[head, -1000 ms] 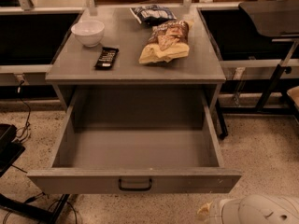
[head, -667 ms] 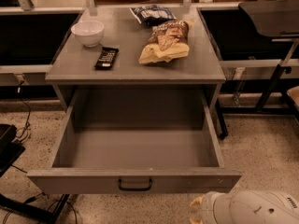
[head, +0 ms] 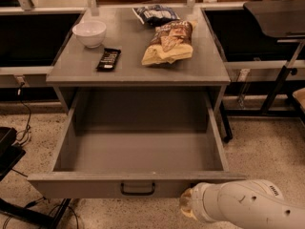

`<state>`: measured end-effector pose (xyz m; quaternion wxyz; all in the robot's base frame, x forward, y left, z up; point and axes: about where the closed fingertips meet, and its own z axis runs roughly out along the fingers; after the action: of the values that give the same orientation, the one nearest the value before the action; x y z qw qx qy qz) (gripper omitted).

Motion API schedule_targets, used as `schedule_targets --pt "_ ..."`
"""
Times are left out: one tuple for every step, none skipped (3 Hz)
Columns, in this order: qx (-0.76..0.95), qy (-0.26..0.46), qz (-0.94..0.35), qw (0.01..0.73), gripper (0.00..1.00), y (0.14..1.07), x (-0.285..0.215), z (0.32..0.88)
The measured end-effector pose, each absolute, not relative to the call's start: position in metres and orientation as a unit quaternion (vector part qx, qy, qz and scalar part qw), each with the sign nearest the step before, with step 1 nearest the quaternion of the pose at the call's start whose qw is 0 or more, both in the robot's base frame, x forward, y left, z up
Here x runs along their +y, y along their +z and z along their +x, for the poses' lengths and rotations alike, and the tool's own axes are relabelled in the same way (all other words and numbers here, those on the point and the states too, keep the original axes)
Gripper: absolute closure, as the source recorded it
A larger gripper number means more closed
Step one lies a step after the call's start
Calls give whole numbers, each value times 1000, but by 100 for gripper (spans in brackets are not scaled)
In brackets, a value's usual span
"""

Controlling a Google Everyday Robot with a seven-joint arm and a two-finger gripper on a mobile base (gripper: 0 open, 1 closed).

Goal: Close top drawer

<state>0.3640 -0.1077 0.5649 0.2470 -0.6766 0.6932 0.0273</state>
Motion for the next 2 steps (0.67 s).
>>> schedule_targets --pt "689 21 -678 255 100 570 -103 375" --pt "683 7 -680 266 100 582 -95 402"
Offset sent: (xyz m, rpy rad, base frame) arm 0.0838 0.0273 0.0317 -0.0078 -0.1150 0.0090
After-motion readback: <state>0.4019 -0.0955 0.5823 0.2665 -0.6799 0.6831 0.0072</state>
